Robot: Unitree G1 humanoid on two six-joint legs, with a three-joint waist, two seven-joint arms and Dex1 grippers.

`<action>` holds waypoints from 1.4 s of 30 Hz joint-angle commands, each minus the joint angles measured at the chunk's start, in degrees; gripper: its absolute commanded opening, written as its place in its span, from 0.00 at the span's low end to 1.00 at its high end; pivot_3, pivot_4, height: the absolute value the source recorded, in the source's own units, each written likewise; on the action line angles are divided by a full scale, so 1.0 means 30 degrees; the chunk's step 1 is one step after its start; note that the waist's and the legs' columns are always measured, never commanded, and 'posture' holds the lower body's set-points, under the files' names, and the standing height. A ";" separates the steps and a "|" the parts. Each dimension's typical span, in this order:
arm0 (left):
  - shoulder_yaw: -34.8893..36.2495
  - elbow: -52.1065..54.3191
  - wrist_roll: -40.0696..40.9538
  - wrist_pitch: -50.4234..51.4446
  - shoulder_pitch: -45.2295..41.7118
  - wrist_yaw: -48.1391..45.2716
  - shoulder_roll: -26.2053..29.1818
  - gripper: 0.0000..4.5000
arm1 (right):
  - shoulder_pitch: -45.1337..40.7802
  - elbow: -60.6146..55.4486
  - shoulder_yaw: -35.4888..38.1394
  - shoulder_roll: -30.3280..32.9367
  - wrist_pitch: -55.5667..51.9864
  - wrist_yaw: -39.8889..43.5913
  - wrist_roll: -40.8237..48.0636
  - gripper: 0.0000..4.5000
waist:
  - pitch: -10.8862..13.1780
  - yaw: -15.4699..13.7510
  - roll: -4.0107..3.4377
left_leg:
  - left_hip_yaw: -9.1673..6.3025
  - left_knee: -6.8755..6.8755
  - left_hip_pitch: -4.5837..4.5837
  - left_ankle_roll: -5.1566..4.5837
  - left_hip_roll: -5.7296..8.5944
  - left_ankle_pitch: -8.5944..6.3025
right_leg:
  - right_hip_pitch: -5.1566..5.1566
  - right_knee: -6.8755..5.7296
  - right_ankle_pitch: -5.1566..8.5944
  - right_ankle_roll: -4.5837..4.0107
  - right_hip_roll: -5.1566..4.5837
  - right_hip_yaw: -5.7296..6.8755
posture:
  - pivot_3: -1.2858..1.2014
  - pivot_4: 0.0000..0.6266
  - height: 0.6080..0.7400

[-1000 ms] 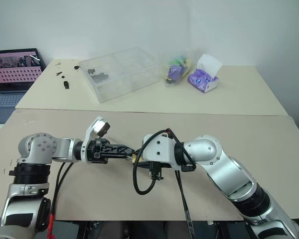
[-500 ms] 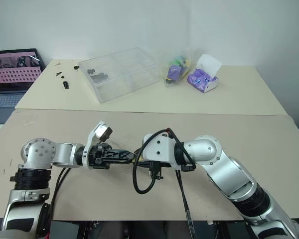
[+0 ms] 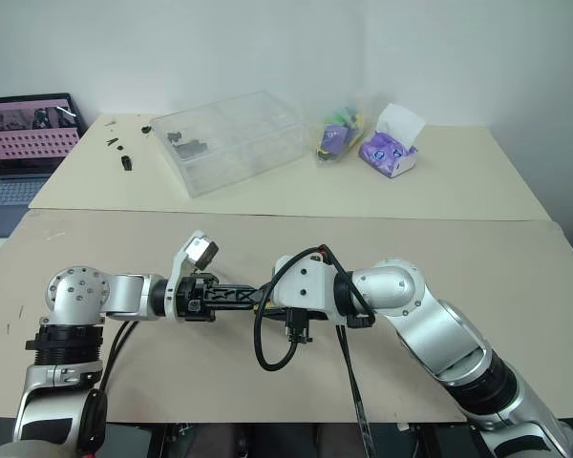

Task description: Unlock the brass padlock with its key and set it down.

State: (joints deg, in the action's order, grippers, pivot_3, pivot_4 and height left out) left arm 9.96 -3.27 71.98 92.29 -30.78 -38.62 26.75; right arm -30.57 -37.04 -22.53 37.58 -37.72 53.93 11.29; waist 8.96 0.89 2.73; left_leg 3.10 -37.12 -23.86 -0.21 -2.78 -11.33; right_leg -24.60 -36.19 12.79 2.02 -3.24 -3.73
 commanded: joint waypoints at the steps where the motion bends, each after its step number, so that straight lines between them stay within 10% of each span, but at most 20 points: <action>1: 0.0124 0.0383 0.0913 0.0070 0.0091 0.0181 0.0166 0.05 | -0.0279 -0.0416 0.0126 -0.0014 0.0427 -0.0125 -0.0084 0.20 | 0.0000 0.0002 0.0000 | 0.0000 0.0000 0.0001 0.0000 0.0000 0.0000 | 0.0000 0.0001 0.0000 -0.0001 0.0000 0.0000 | 0.52 0.24 1.00; 22: 0.0184 0.0607 0.1747 0.0069 0.0052 0.1192 0.0192 0.01 | -0.0157 -0.0036 0.0078 -0.0164 0.1002 -0.0372 -0.0501 0.20 | 0.0000 0.0004 0.0000 | 0.0001 0.0001 0.0000 0.0001 0.0001 0.0000 | 0.0000 0.0004 -0.0001 -0.0003 -0.0002 0.0000 | 0.52 0.24 1.00; 28: 0.0251 0.0609 0.1781 0.0070 -0.0005 0.1389 0.0087 0.01 | -0.0404 0.0124 0.0066 -0.0461 0.1018 -0.0795 -0.0776 0.71 | 0.0000 0.0002 0.0000 | 0.0000 0.0001 0.0001 0.0001 0.0001 0.0000 | 0.0000 0.0004 -0.0001 -0.0003 -0.0002 0.0000 | 0.52 0.24 1.00; 42: 0.1071 -0.1069 -0.0094 -0.1314 -0.0574 0.0112 0.2440 0.01 | 0.1330 -0.1178 0.3007 0.0961 0.0103 -0.0943 0.0614 0.71 | 0.0001 -0.0015 0.0002 | 0.0001 0.0006 0.0000 0.0001 0.0005 -0.0001 | 0.0000 0.0014 0.0003 -0.0007 -0.0006 0.0001 | 0.52 0.24 1.00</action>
State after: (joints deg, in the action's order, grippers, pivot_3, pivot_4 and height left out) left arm 12.00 -5.86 72.74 89.99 -30.88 -36.14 33.06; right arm -27.35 -37.28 -16.01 40.06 -37.03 51.60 12.00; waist 8.96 0.84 2.74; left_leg 3.10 -37.09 -23.86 -0.20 -2.77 -11.34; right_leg -24.60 -36.13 12.81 1.99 -3.25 -3.72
